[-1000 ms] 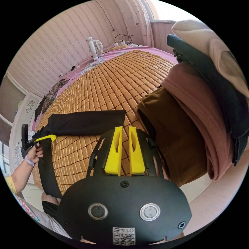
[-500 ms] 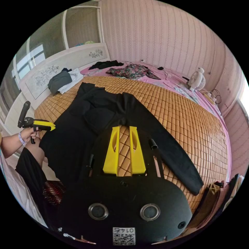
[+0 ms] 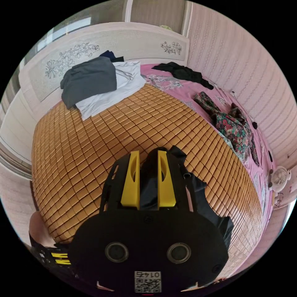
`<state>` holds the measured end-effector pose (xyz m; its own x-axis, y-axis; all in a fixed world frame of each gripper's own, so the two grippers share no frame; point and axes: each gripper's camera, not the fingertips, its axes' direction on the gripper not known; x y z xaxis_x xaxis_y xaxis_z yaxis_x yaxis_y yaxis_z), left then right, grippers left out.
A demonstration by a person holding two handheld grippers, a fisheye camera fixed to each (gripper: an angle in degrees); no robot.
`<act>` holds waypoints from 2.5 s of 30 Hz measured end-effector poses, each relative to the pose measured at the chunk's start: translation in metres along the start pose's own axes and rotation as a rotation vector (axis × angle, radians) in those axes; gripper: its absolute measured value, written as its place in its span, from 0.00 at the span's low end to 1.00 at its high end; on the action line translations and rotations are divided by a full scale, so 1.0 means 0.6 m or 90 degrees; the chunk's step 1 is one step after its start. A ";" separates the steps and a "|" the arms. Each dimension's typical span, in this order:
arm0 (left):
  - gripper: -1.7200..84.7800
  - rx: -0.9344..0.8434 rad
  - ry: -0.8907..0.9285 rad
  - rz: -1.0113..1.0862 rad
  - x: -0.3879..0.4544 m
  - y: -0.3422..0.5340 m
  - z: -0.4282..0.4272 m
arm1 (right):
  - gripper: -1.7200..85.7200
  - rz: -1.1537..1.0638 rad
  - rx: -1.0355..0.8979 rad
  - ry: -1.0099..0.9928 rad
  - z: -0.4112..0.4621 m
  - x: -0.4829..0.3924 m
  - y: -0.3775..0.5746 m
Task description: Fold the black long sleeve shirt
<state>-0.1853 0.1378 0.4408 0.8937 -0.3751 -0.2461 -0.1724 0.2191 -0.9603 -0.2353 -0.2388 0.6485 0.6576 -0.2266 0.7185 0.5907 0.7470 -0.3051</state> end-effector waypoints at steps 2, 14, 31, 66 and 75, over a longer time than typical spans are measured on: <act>0.06 0.003 0.014 -0.013 -0.012 0.011 -0.012 | 0.09 0.051 -0.059 0.010 0.050 0.025 -0.007; 0.02 0.195 0.072 -0.048 -0.083 0.092 -0.195 | 0.09 -0.018 0.301 -0.719 -0.138 0.230 0.085; 0.08 0.207 0.032 -0.112 -0.185 0.061 -0.240 | 0.11 0.066 0.057 -0.540 0.068 0.297 0.267; 0.10 0.212 -0.161 -0.309 -0.501 0.182 -0.441 | 0.11 -0.186 0.013 -0.300 0.287 0.076 0.195; 0.03 -0.002 -0.201 -0.318 -0.615 0.087 -0.371 | 0.08 -0.235 -0.094 -0.183 0.406 -0.031 0.124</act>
<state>-0.6166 0.0870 0.4525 0.9470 -0.1459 0.2862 0.2998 0.0814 -0.9505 -0.3175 -0.0268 0.7648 0.2478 -0.2625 0.9326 0.8339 0.5478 -0.0673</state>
